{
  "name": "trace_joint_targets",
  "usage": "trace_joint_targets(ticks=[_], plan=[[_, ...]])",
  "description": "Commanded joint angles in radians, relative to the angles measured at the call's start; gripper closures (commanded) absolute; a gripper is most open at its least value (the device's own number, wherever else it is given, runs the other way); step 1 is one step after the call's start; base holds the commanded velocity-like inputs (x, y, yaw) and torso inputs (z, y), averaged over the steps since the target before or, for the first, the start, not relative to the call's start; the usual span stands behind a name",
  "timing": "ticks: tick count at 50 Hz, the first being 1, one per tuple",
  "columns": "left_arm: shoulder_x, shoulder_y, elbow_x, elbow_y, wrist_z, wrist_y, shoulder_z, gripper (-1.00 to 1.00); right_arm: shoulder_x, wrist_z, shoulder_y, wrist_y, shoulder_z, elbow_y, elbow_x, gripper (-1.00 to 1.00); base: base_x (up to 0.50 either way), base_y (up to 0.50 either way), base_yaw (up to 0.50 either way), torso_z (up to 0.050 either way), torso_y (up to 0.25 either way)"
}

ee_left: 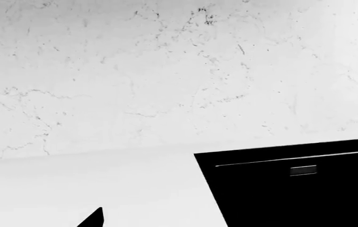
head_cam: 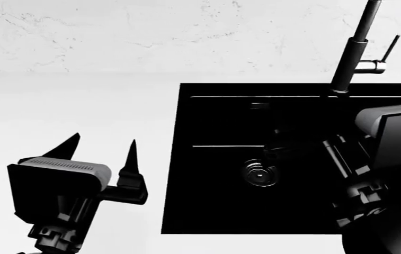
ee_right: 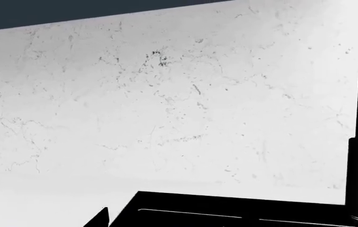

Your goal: Pick and place the shaker into the drawer. Then close the cabinet.

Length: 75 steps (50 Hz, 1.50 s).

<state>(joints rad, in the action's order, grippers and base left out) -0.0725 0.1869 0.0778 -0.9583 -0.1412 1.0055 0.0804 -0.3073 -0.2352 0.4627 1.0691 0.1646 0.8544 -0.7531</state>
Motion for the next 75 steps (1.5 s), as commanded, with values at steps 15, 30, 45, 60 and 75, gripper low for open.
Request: trace_joint_targets(ticks=[15, 30, 45, 60, 75], plan=[[-0.026, -0.013, 0.045, 0.006, 0.024, -0.021, -0.012, -1.0, -0.016, -0.021, -0.015, -0.022, -0.011, 0.001, -0.015, -1.0, 0.0, -0.5, 0.0, 0.0, 0.0], [-0.038, -0.016, 0.065, 0.017, 0.037, -0.032, -0.014, -1.0, -0.022, -0.036, -0.014, -0.033, -0.025, -0.001, -0.024, -1.0, 0.0, -0.5, 0.0, 0.0, 0.0], [-0.048, -0.022, 0.078, 0.024, 0.054, -0.038, -0.023, -1.0, -0.03, -0.027, -0.04, -0.087, -0.037, -0.008, 0.003, -1.0, 0.0, -0.39, 0.0, 0.0, 0.0], [-0.063, 0.003, 0.092, 0.017, 0.066, -0.015, -0.041, -1.0, -0.164, -0.165, 0.147, -0.003, 0.141, -0.208, 0.099, -1.0, 0.0, 0.0, 0.0, 0.0, 0.0], [-0.067, 0.031, 0.116, 0.022, 0.07, -0.01, -0.068, -1.0, -0.207, -0.317, 0.971, 0.43, 0.187, -0.052, -0.236, -1.0, 0.0, 0.0, 0.0, 0.0, 0.0]])
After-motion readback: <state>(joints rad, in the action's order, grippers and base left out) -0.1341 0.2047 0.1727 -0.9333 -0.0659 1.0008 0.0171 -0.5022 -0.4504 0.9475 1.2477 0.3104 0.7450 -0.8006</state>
